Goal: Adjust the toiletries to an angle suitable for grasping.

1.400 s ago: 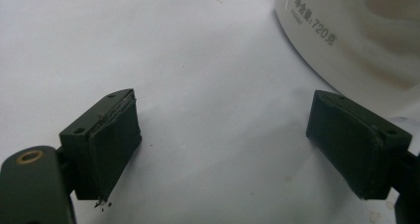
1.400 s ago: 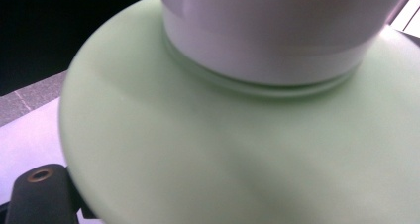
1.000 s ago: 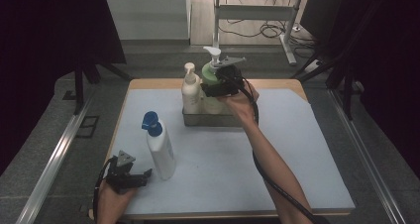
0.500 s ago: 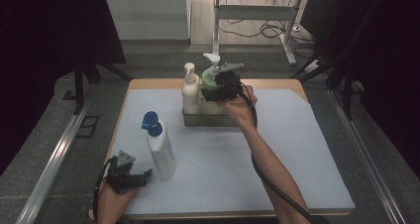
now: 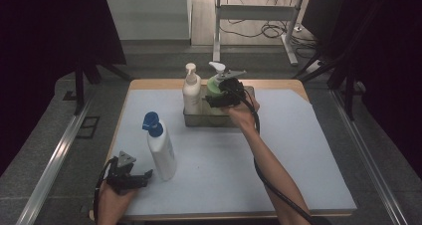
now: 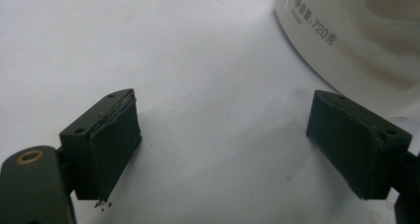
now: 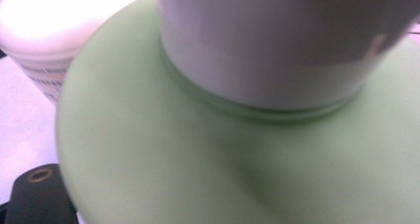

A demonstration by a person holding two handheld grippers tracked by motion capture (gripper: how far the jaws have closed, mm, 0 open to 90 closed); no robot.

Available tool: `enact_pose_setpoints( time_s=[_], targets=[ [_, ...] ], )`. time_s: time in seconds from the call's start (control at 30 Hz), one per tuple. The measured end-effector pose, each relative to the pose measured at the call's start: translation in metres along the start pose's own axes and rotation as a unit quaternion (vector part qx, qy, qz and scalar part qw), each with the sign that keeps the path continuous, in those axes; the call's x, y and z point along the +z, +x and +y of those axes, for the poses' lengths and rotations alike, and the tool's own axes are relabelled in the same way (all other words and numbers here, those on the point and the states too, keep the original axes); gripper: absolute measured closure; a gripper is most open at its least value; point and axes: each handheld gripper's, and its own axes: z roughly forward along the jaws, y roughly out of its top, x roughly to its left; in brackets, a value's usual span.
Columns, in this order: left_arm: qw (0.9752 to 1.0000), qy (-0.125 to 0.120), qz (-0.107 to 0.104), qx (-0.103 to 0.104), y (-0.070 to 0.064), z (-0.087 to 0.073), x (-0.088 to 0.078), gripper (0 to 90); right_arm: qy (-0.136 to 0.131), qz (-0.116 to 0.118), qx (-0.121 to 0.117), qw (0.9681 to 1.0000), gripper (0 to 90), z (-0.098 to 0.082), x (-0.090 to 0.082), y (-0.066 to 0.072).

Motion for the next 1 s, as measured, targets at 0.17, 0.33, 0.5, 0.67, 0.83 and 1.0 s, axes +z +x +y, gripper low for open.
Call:
enact_pose_setpoints(
  time_s=[0.17, 0.33, 0.5, 0.67, 0.83, 1.0],
  targets=[
    [1.0, 0.0, 0.0, 0.0, 0.0, 0.0, 0.0, 12.9, 0.003, 0.006, 0.002, 1.0, 12.0, -0.006, 0.004, -0.002],
    [1.0, 0.0, 0.0, 0.0, 0.0, 0.0, 0.0, 12.9, 0.003, 0.011, 0.001, 0.9999, 11.7, -0.008, 0.005, -0.004],
    [1.0, 0.0, 0.001, 0.0, 0.0, 0.0, 0.0, 12.9, 0.004, 0.011, 0.008, 0.9999, 11.4, -0.007, 0.007, -0.005],
    [1.0, 0.0, 0.001, 0.0, 0.0, 0.0, 0.0, 12.9, 0.005, 0.006, 0.006, 0.9999, 11.3, -0.007, 0.006, -0.003],
    [1.0, 0.0, 0.001, 0.001, 0.0, 0.0, 0.0, 12.9, 0.012, -0.003, 0.004, 0.9999, 10.0, -0.011, 0.004, -0.004],
    [1.0, 0.0, 0.001, 0.0, 0.0, 0.0, 0.0, 12.9, 0.006, 0.001, 0.007, 1.0, 11.0, -0.017, 0.0, -0.007]
  ],
)
